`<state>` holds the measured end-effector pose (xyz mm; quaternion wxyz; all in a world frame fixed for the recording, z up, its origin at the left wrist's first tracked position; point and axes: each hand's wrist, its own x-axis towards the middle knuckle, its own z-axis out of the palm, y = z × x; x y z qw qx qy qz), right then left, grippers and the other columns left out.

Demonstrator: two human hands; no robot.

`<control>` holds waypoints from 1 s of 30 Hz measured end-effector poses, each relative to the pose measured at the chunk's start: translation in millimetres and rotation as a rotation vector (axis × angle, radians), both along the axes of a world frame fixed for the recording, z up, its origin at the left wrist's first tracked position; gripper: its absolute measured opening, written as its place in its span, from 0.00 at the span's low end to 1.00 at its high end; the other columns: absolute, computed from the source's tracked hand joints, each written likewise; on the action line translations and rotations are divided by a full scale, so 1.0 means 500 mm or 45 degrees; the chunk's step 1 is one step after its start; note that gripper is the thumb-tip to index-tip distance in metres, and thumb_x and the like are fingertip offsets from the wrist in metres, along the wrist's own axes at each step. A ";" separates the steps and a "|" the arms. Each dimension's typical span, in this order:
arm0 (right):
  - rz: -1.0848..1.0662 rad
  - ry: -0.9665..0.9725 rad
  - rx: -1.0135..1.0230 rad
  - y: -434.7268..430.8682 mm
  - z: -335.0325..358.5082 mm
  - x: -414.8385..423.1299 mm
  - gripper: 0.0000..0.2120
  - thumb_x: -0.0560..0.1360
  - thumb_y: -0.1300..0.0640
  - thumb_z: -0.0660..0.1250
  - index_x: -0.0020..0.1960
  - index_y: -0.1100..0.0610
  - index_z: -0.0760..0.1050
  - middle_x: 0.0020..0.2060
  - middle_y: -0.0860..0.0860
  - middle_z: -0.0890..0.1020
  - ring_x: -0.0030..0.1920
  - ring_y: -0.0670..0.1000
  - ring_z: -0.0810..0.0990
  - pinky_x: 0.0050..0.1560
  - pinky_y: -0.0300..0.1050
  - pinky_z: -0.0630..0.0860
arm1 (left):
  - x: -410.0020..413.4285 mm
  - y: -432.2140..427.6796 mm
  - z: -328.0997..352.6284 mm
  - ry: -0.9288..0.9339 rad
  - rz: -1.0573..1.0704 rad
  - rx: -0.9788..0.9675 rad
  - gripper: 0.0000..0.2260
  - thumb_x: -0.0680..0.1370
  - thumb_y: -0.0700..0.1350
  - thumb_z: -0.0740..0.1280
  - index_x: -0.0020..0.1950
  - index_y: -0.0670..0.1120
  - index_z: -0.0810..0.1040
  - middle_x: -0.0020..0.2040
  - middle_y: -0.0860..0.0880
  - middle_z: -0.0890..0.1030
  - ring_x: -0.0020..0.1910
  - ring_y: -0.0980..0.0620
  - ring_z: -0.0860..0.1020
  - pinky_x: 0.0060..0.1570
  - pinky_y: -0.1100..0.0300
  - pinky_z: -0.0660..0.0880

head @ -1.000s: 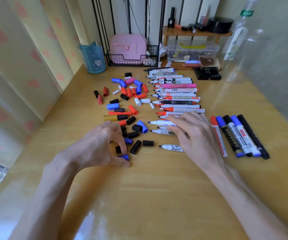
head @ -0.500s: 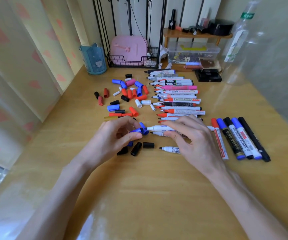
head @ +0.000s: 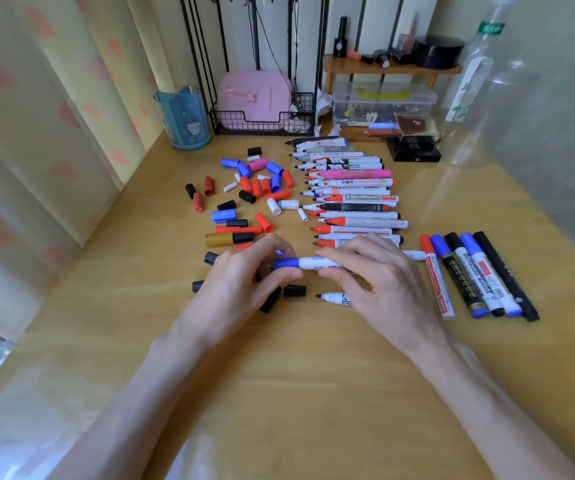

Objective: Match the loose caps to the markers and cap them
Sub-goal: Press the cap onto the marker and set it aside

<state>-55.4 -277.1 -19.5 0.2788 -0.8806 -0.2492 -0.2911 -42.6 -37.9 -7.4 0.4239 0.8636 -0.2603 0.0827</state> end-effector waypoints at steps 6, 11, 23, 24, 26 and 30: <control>-0.012 0.020 0.012 0.001 0.003 0.000 0.12 0.81 0.52 0.71 0.61 0.54 0.85 0.43 0.48 0.81 0.46 0.54 0.79 0.48 0.53 0.76 | 0.000 0.000 -0.004 0.042 -0.136 0.054 0.14 0.84 0.54 0.64 0.66 0.50 0.78 0.52 0.60 0.80 0.51 0.55 0.79 0.49 0.67 0.73; -0.021 0.033 0.032 -0.003 0.007 -0.002 0.12 0.81 0.52 0.70 0.62 0.55 0.85 0.43 0.48 0.80 0.46 0.53 0.78 0.48 0.52 0.76 | -0.001 0.009 0.001 0.054 -0.066 0.055 0.12 0.85 0.47 0.63 0.68 0.51 0.77 0.47 0.60 0.83 0.45 0.60 0.80 0.44 0.69 0.71; -0.102 -0.043 0.056 0.003 -0.005 -0.004 0.11 0.81 0.54 0.70 0.59 0.58 0.85 0.39 0.49 0.79 0.40 0.54 0.77 0.39 0.52 0.75 | 0.020 -0.011 0.003 -0.389 -0.037 0.340 0.13 0.88 0.49 0.55 0.52 0.43 0.73 0.44 0.52 0.71 0.40 0.50 0.67 0.39 0.61 0.64; -0.109 -0.049 0.060 0.003 -0.004 -0.004 0.11 0.81 0.54 0.70 0.58 0.58 0.85 0.39 0.49 0.79 0.39 0.53 0.76 0.39 0.52 0.75 | 0.022 -0.013 0.004 -0.398 -0.044 0.339 0.12 0.88 0.48 0.56 0.52 0.43 0.73 0.43 0.51 0.71 0.40 0.50 0.67 0.39 0.61 0.64; -0.129 -0.041 0.059 0.003 -0.003 -0.005 0.11 0.81 0.53 0.70 0.58 0.57 0.86 0.39 0.48 0.79 0.39 0.53 0.76 0.38 0.52 0.75 | 0.024 -0.016 0.005 -0.406 -0.051 0.345 0.11 0.88 0.47 0.56 0.52 0.42 0.72 0.43 0.51 0.70 0.39 0.51 0.66 0.39 0.60 0.64; -0.156 -0.009 0.070 0.004 -0.002 -0.006 0.10 0.80 0.54 0.71 0.57 0.56 0.86 0.39 0.48 0.80 0.40 0.53 0.78 0.38 0.52 0.75 | 0.029 -0.019 -0.001 -0.395 -0.047 0.343 0.12 0.88 0.47 0.56 0.53 0.42 0.73 0.44 0.51 0.71 0.40 0.51 0.66 0.40 0.58 0.66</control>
